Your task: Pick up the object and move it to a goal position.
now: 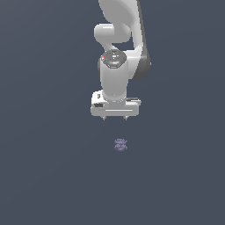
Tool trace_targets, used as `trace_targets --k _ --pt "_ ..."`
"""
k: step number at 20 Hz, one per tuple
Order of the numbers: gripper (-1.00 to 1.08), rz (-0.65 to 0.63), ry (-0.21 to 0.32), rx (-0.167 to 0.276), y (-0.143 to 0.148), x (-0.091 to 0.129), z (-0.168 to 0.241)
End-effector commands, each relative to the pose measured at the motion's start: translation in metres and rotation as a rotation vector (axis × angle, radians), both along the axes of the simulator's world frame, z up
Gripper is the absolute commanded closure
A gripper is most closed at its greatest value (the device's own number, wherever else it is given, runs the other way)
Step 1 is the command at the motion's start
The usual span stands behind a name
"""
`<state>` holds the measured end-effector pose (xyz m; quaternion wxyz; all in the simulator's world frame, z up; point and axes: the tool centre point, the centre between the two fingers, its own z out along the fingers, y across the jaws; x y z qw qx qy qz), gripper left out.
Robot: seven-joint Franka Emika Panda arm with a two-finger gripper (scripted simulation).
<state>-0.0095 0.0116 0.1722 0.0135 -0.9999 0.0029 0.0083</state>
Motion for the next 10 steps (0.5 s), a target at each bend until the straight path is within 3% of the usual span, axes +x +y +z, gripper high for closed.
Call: trace_targets --k 1,10 --pt "-0.92 0.0 0.0 0.0 0.0 0.0 0.0" --pt "-0.92 0.053 0.009 0.025 0.029 -0.006 -0.007"
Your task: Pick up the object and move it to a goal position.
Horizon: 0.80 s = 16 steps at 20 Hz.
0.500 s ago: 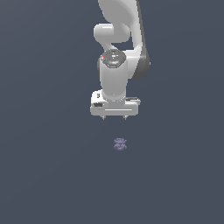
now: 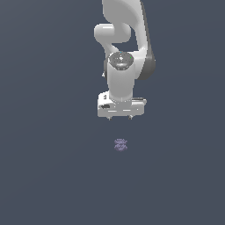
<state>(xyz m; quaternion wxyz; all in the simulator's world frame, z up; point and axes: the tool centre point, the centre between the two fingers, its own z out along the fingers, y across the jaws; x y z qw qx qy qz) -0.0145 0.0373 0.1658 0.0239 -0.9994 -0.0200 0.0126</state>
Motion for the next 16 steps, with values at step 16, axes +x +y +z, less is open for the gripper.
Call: trace_targets --k 16 --pt "-0.92 -0.036 -0.008 -0.015 0.003 0.034 -0.025"
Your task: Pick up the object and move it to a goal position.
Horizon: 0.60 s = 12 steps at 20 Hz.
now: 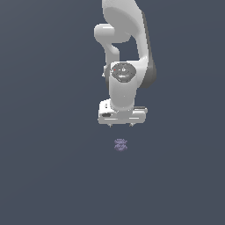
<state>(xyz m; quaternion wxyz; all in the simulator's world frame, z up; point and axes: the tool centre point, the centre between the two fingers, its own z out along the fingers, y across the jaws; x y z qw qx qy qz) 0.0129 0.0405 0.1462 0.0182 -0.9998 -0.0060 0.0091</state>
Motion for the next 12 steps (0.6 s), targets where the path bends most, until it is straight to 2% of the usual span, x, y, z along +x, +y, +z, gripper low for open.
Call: trace_targets --k 1,6,12 --pt "-0.92 -0.013 -0.002 -0.006 0.0 0.011 -0.009" --pt "-0.92 -0.041 -0.009 -0.021 0.001 0.033 -0.029" --pt "-0.92 -0.062 -0.015 -0.033 0.002 0.049 -0.046"
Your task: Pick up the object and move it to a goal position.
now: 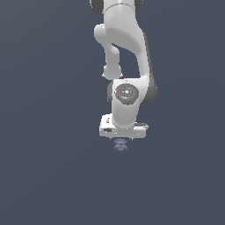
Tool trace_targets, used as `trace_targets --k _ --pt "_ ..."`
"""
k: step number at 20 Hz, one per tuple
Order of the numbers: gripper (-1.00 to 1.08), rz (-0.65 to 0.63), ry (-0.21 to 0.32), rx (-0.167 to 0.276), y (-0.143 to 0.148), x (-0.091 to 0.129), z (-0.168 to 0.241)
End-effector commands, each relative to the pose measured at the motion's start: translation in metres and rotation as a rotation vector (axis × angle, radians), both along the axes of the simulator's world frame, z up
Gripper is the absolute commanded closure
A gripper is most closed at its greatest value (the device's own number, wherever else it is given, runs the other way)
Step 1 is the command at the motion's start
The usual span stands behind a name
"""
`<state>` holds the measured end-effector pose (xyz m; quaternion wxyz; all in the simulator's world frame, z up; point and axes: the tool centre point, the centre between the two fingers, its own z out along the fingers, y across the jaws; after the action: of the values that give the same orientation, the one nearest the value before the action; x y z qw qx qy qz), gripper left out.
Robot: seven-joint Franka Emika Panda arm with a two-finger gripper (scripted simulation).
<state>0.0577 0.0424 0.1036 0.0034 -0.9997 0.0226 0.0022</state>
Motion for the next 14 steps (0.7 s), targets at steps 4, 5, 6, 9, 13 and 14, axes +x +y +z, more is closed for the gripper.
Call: trace_targets --k 4,5,6,9,13,14 --pt "-0.92 -0.011 -0.004 -0.006 0.0 0.008 -0.009" --pt "-0.92 -0.011 -0.004 -0.007 0.0 0.008 -0.009" --pt "-0.92 -0.011 -0.004 -0.007 0.0 0.009 -0.009" --pt "-0.92 -0.01 -0.003 -0.006 0.0 0.008 -0.01" --pt "-0.92 -0.01 -0.003 -0.006 0.001 0.007 -0.023" --pt "-0.92 -0.011 -0.004 -0.007 0.0 0.007 -0.028"
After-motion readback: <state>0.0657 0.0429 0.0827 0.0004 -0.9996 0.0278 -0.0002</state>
